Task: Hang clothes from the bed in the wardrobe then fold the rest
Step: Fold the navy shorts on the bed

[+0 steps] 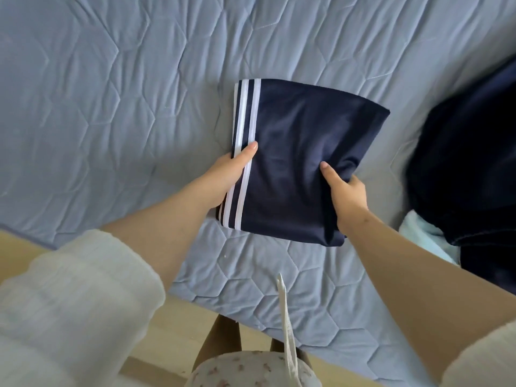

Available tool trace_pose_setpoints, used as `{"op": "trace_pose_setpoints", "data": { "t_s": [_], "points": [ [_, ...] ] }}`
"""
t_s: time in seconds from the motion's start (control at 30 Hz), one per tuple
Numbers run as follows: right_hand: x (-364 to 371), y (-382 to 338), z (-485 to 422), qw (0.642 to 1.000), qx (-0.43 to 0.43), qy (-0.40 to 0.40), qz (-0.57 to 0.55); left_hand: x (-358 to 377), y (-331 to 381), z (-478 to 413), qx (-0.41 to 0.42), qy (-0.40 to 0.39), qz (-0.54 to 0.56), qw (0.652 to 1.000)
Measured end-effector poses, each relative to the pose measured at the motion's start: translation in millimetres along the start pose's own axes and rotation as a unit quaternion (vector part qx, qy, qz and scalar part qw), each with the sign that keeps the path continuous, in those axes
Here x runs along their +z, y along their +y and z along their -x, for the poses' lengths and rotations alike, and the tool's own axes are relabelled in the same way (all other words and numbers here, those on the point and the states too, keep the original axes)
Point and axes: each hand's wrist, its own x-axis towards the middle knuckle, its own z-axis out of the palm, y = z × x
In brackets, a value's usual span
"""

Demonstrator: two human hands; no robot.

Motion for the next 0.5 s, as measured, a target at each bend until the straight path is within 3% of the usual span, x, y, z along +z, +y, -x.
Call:
{"op": "trace_pose_setpoints", "data": {
  "t_s": [0.17, 0.37, 0.5],
  "points": [
    [-15, -11, 30, 0.999, 0.031, -0.036, -0.02, -9, 5, 29, 0.007, 0.005, 0.049, 0.999],
    [-16, -70, 104, 0.997, -0.009, -0.077, -0.029, -52, 30, 107, 0.004, 0.03, 0.086, 0.996],
    [-12, -126, 167, 0.991, -0.065, -0.109, -0.035, -94, 71, 177, 0.045, 0.082, 0.107, 0.99]
  ]
}}
